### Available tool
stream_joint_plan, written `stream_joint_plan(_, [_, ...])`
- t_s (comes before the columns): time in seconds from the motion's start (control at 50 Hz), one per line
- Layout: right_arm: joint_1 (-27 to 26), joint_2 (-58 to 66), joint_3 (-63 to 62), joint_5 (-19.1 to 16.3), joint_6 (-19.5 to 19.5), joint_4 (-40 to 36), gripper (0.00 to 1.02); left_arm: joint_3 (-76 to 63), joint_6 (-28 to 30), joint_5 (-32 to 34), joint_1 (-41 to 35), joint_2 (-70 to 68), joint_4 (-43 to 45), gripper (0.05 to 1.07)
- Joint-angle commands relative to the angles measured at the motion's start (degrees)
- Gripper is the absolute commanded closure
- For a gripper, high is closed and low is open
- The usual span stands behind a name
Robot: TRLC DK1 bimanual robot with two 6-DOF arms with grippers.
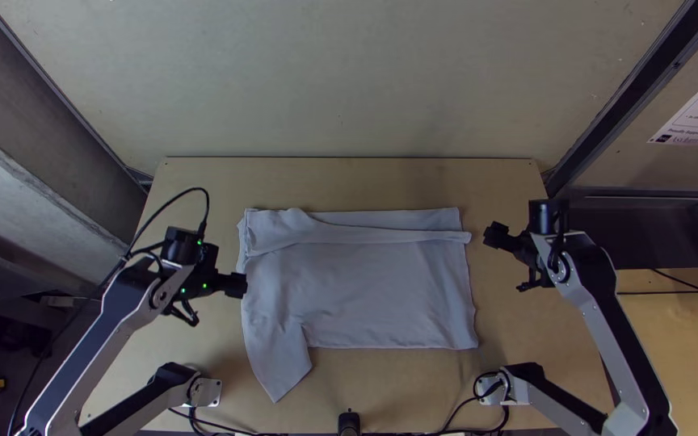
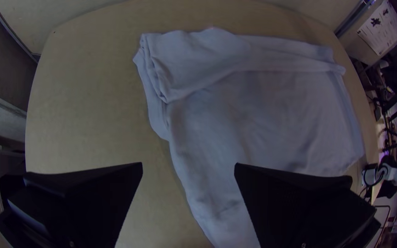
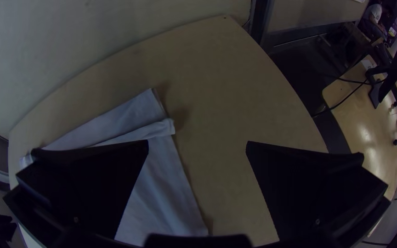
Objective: Fold the t-shirt
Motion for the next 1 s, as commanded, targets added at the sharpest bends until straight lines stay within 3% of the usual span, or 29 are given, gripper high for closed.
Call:
stream_joint_plan(0.0, [2.9,-2.7,-2.0,-0.1,3.7,-2.4,0.05,-4.0,-3.6,-1.3,-4.3,-2.3,-3.0,0.1])
stream_joint_plan(0.18, [5.3,-4.4,-2.5,-4.3,3.5,-10.0,0.09,-8.3,-8.5,-1.9,-9.8,-4.0,-6.8,0.1])
stream_joint_plan(0.38, [8.0,-5.3,-3.0,-6.0,0.9,-18.8,0.1,-11.2,-11.8,-0.6,-12.7,-5.0,-11.3,0.1])
stream_joint_plan(0.62, [8.0,-5.3,-4.8,-6.1,-0.5,-19.0,0.1,-14.5,-15.2,3.4,-17.0,-5.6,-13.9,0.1])
stream_joint_plan(0.98, [8.3,-4.6,-9.4,-6.1,-0.9,-17.6,0.1,-18.6,-16.1,6.8,-21.1,-2.3,-10.4,0.11])
